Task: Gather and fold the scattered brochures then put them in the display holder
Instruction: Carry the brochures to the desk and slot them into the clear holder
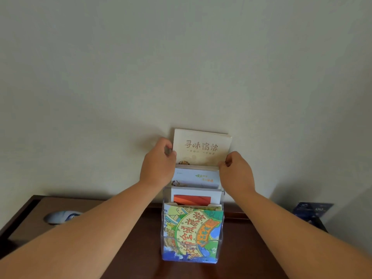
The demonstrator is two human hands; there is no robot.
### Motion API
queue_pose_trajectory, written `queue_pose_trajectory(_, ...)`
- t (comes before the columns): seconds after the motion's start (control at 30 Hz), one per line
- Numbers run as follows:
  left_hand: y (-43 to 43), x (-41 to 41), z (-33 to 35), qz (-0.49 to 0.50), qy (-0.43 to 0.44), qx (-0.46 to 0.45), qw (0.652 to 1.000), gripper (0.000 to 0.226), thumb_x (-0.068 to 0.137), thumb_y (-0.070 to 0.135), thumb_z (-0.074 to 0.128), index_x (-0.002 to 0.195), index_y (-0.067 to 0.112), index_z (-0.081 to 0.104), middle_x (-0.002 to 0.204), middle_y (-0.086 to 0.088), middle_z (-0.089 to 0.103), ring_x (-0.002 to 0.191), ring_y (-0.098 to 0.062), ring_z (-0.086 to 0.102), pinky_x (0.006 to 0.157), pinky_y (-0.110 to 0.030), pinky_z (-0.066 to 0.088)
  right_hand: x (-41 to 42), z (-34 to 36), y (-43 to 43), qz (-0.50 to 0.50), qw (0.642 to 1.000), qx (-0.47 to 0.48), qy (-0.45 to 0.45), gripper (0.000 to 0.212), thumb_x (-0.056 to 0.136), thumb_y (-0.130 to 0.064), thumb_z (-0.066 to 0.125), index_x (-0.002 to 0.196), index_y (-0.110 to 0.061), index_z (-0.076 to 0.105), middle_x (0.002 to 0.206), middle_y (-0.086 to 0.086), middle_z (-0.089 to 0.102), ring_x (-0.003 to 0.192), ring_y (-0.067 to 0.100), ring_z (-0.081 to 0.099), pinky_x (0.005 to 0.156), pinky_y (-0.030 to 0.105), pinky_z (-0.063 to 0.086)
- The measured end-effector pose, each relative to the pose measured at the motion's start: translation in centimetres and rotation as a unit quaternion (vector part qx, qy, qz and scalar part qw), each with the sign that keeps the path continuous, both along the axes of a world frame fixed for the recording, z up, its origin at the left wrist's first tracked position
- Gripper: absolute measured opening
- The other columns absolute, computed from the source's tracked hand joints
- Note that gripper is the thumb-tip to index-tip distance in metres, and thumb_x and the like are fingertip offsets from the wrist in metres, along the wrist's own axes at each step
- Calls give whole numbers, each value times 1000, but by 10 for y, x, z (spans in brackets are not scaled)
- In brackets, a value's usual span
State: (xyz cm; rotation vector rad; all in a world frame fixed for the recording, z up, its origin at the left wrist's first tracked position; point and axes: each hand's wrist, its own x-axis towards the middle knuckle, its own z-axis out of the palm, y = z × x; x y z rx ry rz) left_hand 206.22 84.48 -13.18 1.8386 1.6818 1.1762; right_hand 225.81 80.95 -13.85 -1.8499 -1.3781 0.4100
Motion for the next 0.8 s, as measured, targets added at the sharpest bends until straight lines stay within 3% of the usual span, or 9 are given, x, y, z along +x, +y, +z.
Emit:
queue_pose_trajectory(0.13, -4, 2, -5, 28, -30, -41, 998, 14, 97, 26, 52, 106, 24, 42, 82, 7, 58, 68, -3, 55, 49, -22, 38, -2, -1, 3, -4, 1000, -15, -4, 8, 97, -20, 49, 89, -17, 50, 76, -4, 54, 66, 8, 50, 50, 24, 33)
queue_pose_trajectory(0.27, -7, 6, -15, 20, -11, -83, 996, 19, 100, 28, 44, 107, 14, 56, 100, 6, 58, 79, -7, 53, 52, -16, 34, -5, -3, 3, -6, 999, -39, -13, 11, 98, -26, 46, 93, -17, 49, 76, -7, 52, 67, 6, 51, 49, 24, 36)
queue_pose_trajectory(0.57, -12, 7, -20, 7, 33, -116, 993, 40, 101, 42, 32, 80, 16, 53, 68, 1, 55, 62, -11, 51, 50, -28, 31, -12, -6, -1, 12, 993, -112, -30, 39, 100, -45, 35, 104, -10, 51, 79, -2, 53, 68, 11, 50, 50, 27, 33)
queue_pose_trajectory(0.8, -15, 5, -12, -2, 52, -97, 994, 43, 101, 43, 32, 71, 18, 50, 65, 1, 55, 60, -11, 52, 50, -27, 31, -16, -12, -14, 12, 995, -100, -14, 33, 100, -52, 31, 102, -21, 42, 85, -5, 52, 68, 4, 49, 50, 20, 33)
